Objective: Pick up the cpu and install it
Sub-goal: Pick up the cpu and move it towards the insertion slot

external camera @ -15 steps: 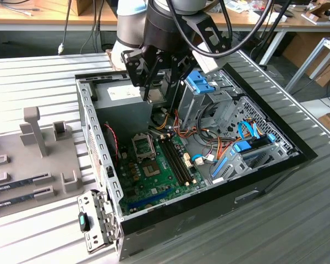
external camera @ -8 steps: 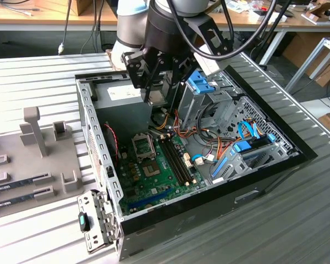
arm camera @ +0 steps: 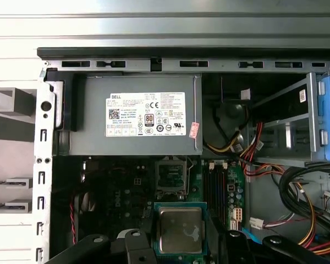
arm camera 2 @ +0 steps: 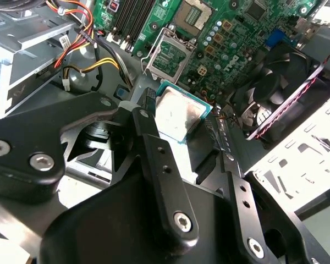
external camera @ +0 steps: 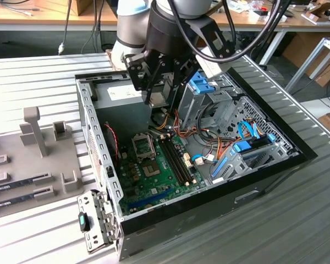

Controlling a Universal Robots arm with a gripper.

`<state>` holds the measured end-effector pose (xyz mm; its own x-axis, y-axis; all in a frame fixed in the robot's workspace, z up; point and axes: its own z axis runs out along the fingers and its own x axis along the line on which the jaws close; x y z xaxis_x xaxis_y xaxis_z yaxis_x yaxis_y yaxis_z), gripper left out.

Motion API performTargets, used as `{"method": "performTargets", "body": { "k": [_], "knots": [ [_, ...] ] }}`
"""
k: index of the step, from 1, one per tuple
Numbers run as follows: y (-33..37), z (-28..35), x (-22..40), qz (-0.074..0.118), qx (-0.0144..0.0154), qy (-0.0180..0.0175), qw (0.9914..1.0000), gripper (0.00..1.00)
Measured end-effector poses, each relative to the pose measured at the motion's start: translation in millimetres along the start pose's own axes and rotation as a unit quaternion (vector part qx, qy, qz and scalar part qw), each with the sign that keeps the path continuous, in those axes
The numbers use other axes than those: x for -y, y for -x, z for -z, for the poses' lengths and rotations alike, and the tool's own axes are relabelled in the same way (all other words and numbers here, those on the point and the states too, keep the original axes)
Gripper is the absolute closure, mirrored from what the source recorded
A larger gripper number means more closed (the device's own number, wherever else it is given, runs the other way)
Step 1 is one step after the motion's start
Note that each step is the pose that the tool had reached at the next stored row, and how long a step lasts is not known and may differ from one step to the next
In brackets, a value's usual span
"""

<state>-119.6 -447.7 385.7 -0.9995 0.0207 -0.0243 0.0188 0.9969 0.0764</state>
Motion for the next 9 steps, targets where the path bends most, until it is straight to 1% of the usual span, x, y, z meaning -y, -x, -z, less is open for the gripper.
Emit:
{"method": "performTargets", "body": {
  "k": [9],
  "knots": [
    [0.1, 0.2, 5.9, 0.0, 0.0, 0.0, 1.0, 0.53]
  ]
}}
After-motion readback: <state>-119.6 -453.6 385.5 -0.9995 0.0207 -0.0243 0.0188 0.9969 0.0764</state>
